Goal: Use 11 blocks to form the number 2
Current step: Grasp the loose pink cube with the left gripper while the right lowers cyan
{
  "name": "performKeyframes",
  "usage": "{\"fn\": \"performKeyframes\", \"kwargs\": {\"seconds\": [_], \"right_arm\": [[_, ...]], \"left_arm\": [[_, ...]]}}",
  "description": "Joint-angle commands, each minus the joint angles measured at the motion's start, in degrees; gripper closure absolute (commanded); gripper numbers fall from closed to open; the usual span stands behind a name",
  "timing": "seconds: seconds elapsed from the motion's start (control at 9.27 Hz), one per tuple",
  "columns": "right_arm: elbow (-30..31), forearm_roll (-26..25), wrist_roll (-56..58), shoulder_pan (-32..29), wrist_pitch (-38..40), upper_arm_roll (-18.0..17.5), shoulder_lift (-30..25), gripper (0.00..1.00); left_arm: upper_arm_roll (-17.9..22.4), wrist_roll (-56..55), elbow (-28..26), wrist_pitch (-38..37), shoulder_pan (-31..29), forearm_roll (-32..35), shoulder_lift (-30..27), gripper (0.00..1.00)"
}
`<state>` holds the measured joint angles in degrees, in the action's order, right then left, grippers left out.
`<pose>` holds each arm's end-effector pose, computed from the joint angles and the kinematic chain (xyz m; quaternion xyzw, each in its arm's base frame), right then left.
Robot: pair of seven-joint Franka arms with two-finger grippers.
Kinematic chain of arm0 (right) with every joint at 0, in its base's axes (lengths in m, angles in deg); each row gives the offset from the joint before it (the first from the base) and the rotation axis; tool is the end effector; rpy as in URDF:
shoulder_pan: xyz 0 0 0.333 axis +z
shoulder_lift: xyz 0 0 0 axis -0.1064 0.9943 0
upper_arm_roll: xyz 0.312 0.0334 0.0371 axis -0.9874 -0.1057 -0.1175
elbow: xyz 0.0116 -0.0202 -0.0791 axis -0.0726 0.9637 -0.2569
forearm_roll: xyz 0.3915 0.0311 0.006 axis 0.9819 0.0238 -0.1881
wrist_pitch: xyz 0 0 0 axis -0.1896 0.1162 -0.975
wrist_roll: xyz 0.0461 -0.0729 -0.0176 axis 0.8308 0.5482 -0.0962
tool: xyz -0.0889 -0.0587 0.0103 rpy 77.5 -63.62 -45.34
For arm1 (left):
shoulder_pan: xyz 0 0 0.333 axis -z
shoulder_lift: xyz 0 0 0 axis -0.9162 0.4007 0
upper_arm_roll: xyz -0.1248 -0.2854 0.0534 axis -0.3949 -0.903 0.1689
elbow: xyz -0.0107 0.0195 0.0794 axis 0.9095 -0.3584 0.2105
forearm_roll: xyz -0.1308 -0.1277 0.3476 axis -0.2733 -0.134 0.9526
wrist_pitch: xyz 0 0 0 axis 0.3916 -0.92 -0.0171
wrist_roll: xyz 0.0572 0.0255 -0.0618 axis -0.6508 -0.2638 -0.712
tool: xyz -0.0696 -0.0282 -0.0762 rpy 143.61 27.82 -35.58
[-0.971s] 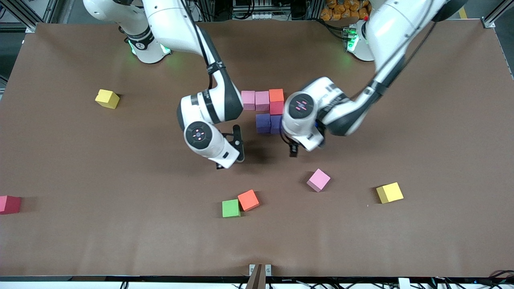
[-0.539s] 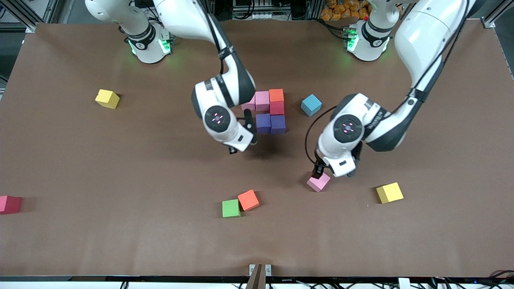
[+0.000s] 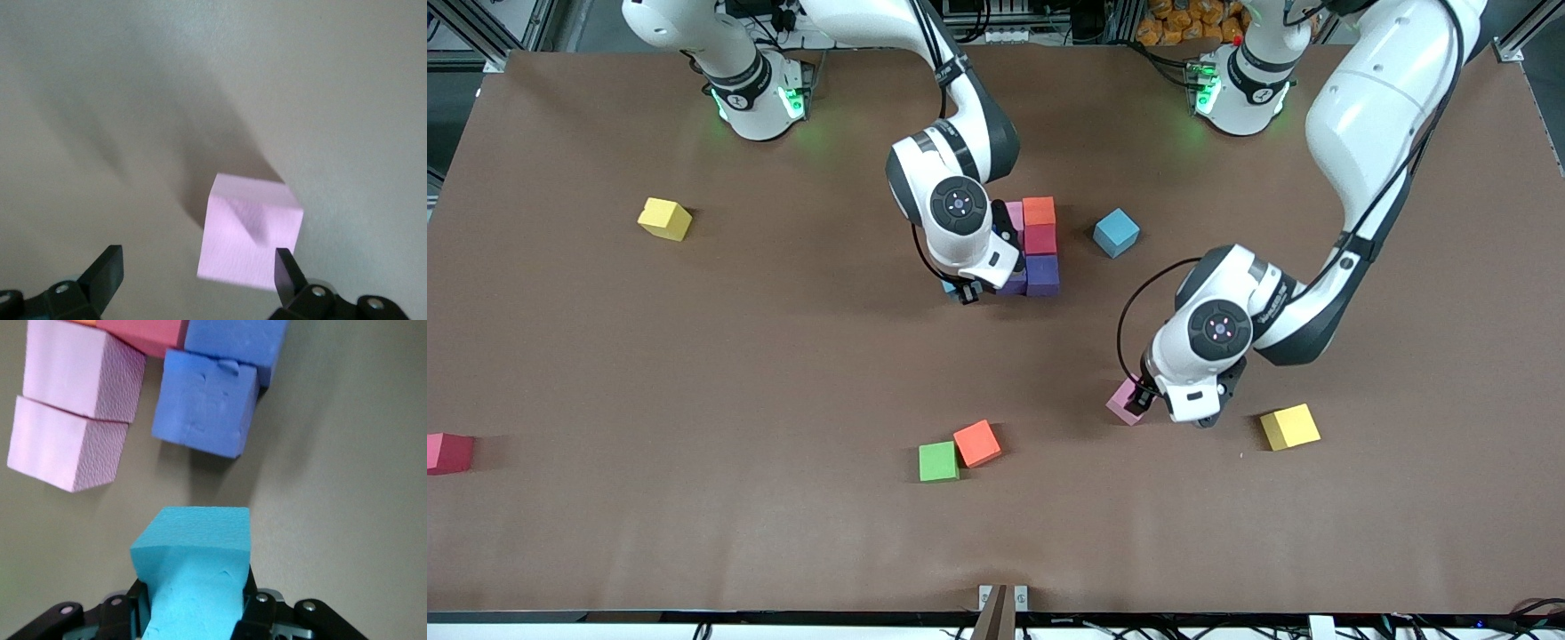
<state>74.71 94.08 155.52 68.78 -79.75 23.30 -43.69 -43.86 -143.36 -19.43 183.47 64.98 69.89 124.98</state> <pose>0.4783 0.4608 0.2686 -0.5840 -0.8063 0.0898 0.0288 0.6460 -0.2795 0.2459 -0.8744 -0.4842 0.0314 0.0099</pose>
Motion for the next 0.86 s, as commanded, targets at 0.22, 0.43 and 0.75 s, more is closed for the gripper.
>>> {"fn": "performKeyframes", "kwargs": {"seconds": [0.22,0.43,0.75], "right_arm": [[2.3,-5.3,-5.8,1.7,-0.9,-0.2,-2.2,1.0],[2.4,-5.3,-12.5,1.6,-0.5,-2.3,-2.2,1.0],[3.0,-5.3,-19.6,1.4,-0.5,-3.6,-2.0,1.0]], "left_arm": [[6.3,-1.2,2.4,6.8,5.6,-0.9,2.3,0.0],[7.1,-1.6,2.4,7.7,6.5,-0.9,2.7,0.0],[7.1,-1.1,2.4,7.9,6.4,-0.8,3.5,0.0]]}}
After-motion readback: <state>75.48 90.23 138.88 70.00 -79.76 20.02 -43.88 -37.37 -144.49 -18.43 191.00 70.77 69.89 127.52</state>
